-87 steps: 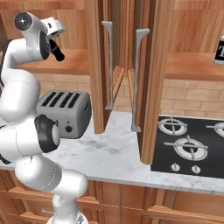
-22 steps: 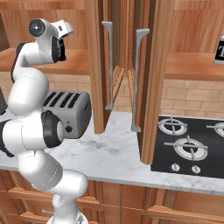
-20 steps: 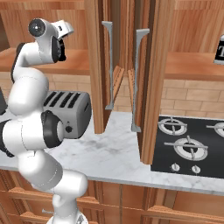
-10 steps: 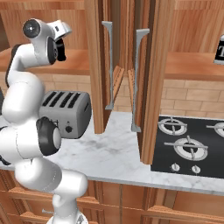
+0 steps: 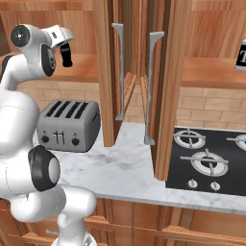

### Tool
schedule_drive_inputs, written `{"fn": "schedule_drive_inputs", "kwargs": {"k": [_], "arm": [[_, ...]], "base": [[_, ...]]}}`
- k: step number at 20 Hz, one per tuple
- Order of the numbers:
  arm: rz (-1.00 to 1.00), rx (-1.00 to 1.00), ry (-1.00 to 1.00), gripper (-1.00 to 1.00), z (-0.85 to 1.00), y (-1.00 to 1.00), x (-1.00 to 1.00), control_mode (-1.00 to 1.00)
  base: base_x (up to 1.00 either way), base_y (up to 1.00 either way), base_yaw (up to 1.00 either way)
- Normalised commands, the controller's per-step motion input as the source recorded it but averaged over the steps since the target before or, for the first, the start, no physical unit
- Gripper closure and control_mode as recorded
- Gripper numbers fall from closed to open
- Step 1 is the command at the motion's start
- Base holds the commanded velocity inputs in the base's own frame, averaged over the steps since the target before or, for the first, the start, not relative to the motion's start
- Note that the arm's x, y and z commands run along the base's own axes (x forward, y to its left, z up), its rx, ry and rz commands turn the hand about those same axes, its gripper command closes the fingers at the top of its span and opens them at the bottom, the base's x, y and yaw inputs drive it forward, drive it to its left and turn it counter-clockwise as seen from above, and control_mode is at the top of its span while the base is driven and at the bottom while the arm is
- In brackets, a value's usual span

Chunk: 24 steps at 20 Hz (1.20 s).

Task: Sort all alcoholic drinks to one cabinet, and non-alcoholic drinks to the other.

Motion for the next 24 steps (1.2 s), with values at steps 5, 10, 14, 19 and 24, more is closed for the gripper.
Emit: {"fn": "schedule_drive_inputs", "kwargs": {"k": [5, 10, 14, 19, 24], "arm": [[-0.1, 0.0, 0.0, -1.0, 0.0, 0.0, -0.55, -1.0], [-0.1, 0.0, 0.0, -1.0, 0.0, -0.01, -0.57, -1.0], [-0.1, 0.0, 0.0, -1.0, 0.0, -0.01, -0.59, -1.0], [-0.1, 0.0, 0.03, -1.0, 0.0, 0.0, -0.55, -1.0], [-0.09, 0.0, 0.05, -1.0, 0.0, 0.0, -0.55, -1.0]], "base": [[0.0, 0.0, 0.0], [0.0, 0.0, 0.0], [0.0, 0.0, 0.0], [0.0, 0.0, 0.0], [0.0, 0.0, 0.0]]}}
